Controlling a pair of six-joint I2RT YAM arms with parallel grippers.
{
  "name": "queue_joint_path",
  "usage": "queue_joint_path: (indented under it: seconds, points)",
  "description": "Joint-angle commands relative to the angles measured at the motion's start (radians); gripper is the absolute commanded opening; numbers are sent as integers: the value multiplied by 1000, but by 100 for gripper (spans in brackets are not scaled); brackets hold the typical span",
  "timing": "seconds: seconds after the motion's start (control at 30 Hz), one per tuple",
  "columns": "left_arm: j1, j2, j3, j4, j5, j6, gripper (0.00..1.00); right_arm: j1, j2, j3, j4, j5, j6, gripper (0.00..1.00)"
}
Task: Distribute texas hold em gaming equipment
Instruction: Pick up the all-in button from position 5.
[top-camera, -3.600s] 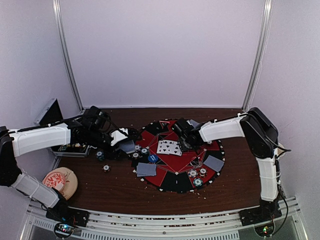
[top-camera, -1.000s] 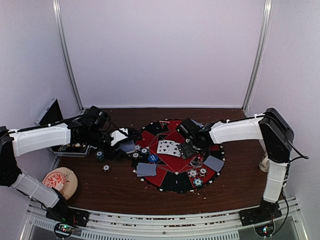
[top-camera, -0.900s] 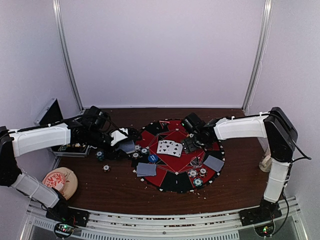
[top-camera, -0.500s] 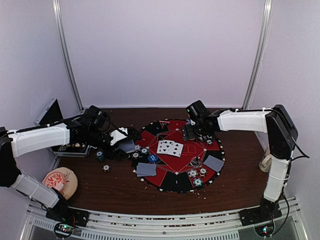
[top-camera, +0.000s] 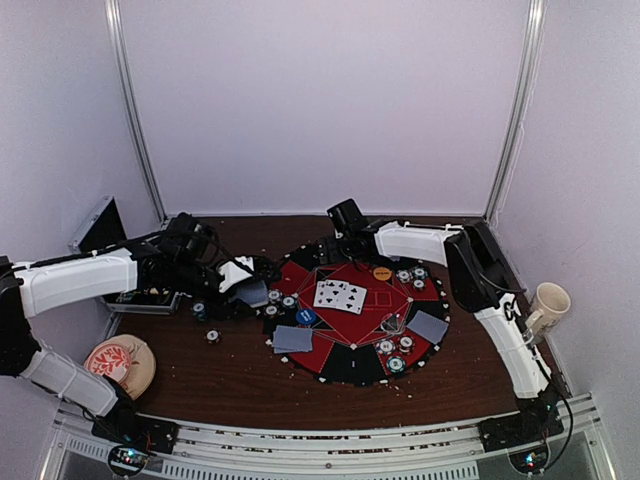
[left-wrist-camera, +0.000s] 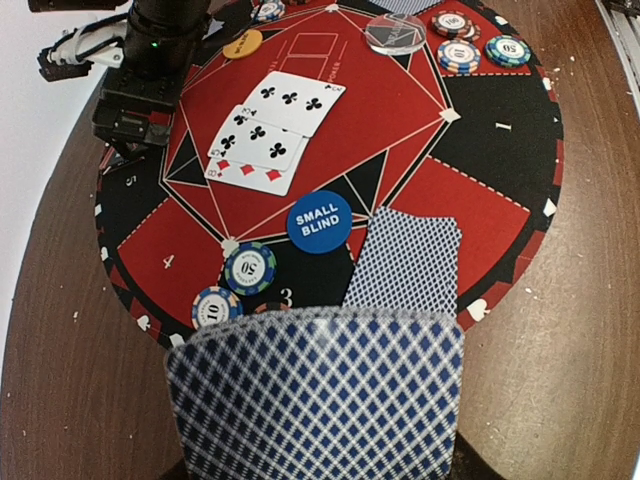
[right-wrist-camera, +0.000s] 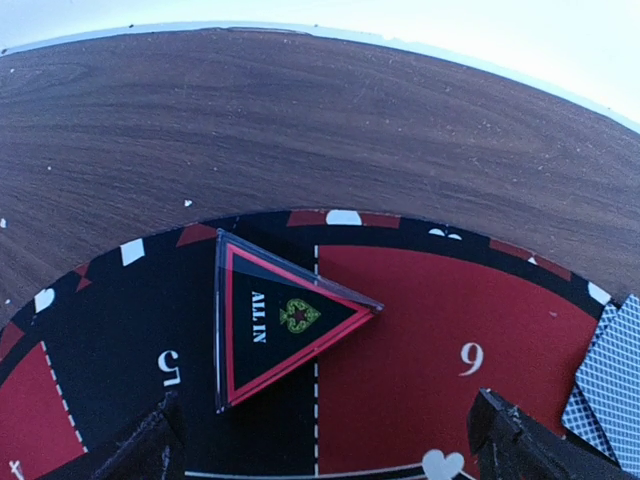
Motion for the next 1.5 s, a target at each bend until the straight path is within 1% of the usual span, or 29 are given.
queue_joint_path:
  seconds: [0.0, 0.23, 0.5, 0.83, 0.9, 1.2, 1.27, 1.47]
  points:
    - [11, -35, -11, 51, -5, -8, 54, 5, 60, 94, 12, 38, -12, 100]
    - [13, -41, -13, 55, -5, -6, 54, 4, 126, 159, 22, 28, -28, 100]
    - [14, -49, -14, 56, -9, -6, 54, 2, 201, 261, -4, 11, -47, 100]
    - [16, -64, -17, 53, -10, -5, 54, -10, 249, 351, -45, -23, -46, 100]
    - [16, -70, -16, 53, -9, -6, 54, -11, 263, 372, -60, -34, -49, 99]
    - [16, -77, -18, 53, -6, -1, 54, -19, 281, 400, -85, -25, -37, 97]
    - [15, -76, -19, 55, -5, -1, 54, -20, 287, 409, -92, -28, -36, 95]
    - [16, -71, -15, 55, -5, -1, 54, -20, 287, 410, -91, -40, -44, 86]
